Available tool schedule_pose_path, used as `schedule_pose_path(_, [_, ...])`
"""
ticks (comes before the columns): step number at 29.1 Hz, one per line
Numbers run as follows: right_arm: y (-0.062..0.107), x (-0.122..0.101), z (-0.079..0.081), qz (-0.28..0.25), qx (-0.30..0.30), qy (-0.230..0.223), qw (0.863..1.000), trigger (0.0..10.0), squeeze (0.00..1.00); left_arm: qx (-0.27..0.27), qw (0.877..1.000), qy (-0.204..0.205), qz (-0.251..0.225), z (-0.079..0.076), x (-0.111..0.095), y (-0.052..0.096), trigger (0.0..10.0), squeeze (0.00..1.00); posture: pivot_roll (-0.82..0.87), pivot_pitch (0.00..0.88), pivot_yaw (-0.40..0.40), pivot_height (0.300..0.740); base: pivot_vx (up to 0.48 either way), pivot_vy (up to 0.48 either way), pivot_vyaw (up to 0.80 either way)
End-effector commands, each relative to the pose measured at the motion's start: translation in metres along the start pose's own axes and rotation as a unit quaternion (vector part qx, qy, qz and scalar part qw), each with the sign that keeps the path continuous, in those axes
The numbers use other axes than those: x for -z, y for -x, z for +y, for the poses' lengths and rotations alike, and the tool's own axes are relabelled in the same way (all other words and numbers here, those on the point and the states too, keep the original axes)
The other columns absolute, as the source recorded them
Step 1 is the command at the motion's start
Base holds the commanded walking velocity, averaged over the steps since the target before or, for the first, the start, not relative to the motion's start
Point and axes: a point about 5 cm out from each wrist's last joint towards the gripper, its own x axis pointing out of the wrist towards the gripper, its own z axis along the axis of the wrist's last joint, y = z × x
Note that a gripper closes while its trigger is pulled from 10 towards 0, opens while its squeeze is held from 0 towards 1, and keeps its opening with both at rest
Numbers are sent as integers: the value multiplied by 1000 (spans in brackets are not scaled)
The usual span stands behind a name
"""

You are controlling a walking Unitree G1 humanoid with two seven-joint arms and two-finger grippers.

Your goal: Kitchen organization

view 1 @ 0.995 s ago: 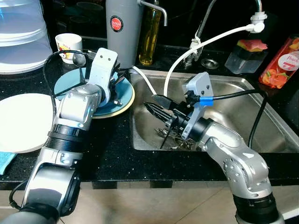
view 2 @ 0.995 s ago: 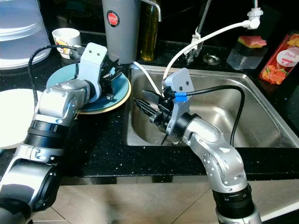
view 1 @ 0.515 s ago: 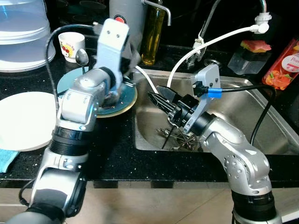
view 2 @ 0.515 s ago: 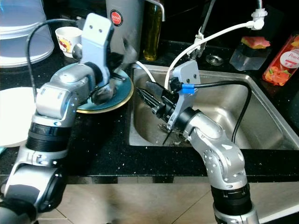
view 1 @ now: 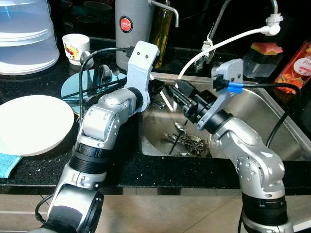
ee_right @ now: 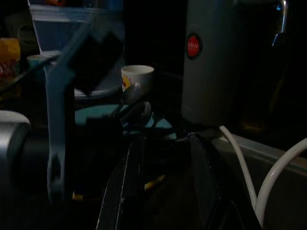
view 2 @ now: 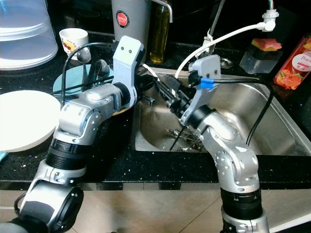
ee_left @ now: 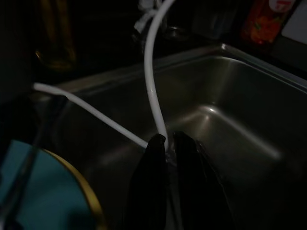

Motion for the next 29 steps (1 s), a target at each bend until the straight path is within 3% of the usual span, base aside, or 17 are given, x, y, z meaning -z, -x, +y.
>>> schedule_pose_path(1, [1, -2, -8, -9, 23, -2, 1000, 10000, 0, 30, 999, 15, 22, -12, 8, -5, 10000, 0, 202, 36, -109, 740, 0, 0, 0])
schedule_pose_path(6, [1, -3, -10, -12, 31, -2, 999, 10000, 0, 53, 998, 20, 36, -19, 15, -5, 10000, 43, 203, 36, -108, 740, 0, 0, 0])
schedule_pose_path(7, [1, -3, -10, -13, 34, -3, 999, 10000, 0, 64, 997, 18, 37, -24, 17, -4, 10000, 1000, 202, 35, -108, 740, 0, 0, 0])
schedule_pose_path(17, [0, -3, -11, -16, 36, -4, 999, 10000, 0, 71, 996, 25, 38, -25, 18, -3, 10000, 1000, 204, 28, -112, 740, 0, 0, 0])
schedule_pose_path(23, [0, -3, -11, -17, 37, -4, 999, 10000, 0, 77, 997, 16, 7, -26, 10, 1, 10000, 1000, 203, 25, -113, 740, 0, 0, 0])
schedule_pose_path(24, [-1, -4, -11, -17, 37, -4, 999, 10000, 0, 82, 997, 9, -7, -27, 6, 3, 10000, 0, 203, 25, -113, 740, 0, 0, 0])
schedule_pose_path(29, [-1, -4, -11, -20, 41, -4, 999, 10000, 0, 96, 995, -2, -37, -26, -2, 10, 10000, 0, 206, 22, -114, 740, 0, 0, 0])
